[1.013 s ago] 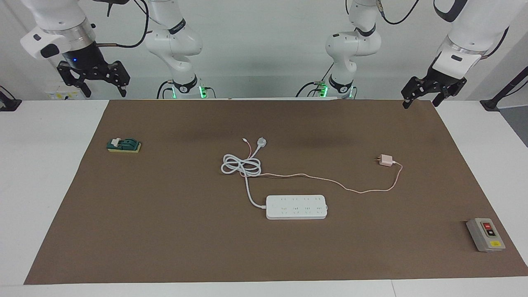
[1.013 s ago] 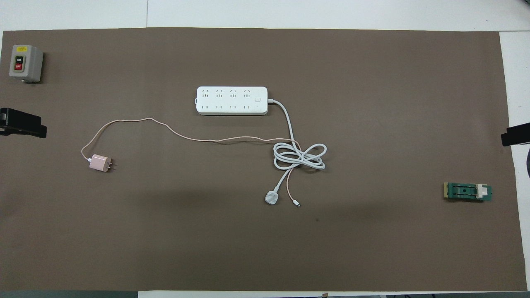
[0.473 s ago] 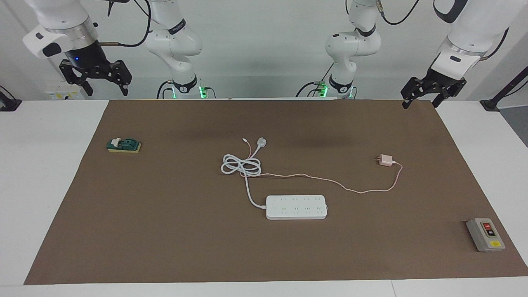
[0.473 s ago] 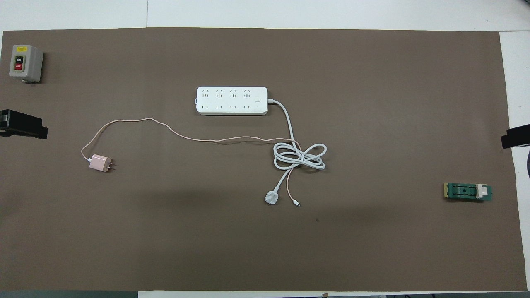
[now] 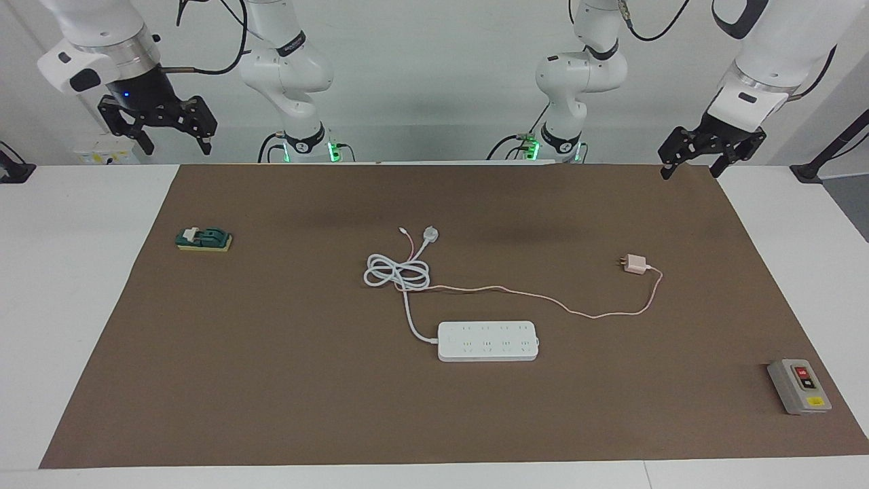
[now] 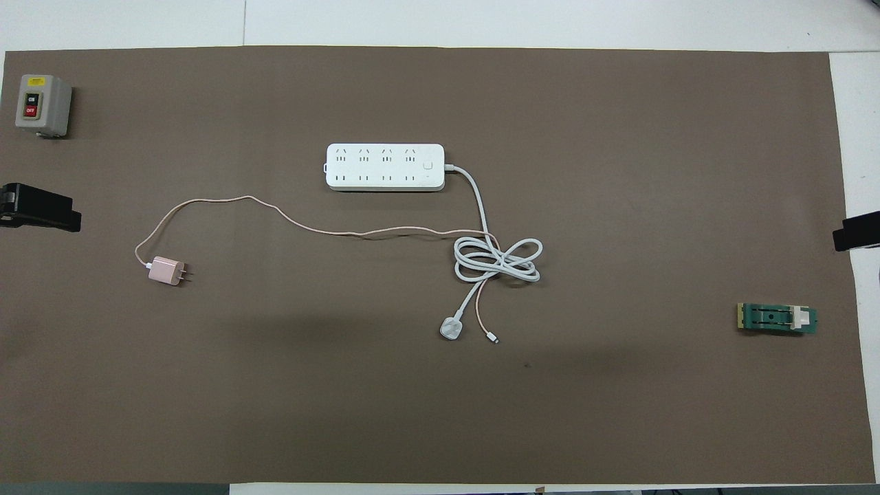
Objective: Unplug charger and place it aside
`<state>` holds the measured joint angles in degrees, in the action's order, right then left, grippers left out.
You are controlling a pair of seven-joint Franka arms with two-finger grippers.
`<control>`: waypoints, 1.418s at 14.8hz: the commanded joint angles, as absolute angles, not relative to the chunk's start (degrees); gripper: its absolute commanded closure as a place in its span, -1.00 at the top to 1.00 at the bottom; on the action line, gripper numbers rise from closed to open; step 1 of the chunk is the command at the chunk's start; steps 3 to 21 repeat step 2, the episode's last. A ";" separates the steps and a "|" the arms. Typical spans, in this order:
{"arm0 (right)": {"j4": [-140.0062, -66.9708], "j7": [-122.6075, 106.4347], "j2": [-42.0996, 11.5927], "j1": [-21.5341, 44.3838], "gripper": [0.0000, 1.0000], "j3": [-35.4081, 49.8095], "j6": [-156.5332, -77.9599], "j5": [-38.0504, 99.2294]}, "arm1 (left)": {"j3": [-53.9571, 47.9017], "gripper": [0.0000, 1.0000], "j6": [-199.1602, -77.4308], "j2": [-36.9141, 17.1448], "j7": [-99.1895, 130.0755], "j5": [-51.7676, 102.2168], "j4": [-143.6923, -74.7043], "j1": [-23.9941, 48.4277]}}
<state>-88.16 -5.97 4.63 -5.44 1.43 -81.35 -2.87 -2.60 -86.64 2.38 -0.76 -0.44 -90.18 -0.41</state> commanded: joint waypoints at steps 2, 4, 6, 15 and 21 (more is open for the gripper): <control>-88.24 -5.19 5.19 -6.50 1.00 2.37 -80.68 -1.67 | -2.02 1.00 -87.01 3.60 -1.58 -0.09 -91.58 0.09; -88.24 -5.19 5.19 -6.50 1.00 2.37 -80.68 -1.67 | -2.02 1.00 -87.01 3.60 -1.58 -0.09 -91.58 0.09; -88.24 -5.19 5.19 -6.50 1.00 2.37 -80.68 -1.67 | -2.02 1.00 -87.01 3.60 -1.58 -0.09 -91.58 0.09; -88.24 -5.19 5.19 -6.50 1.00 2.37 -80.68 -1.67 | -2.02 1.00 -87.01 3.60 -1.58 -0.09 -91.58 0.09; -88.24 -5.19 5.19 -6.50 1.00 2.37 -80.68 -1.67 | -2.02 1.00 -87.01 3.60 -1.58 -0.09 -91.58 0.09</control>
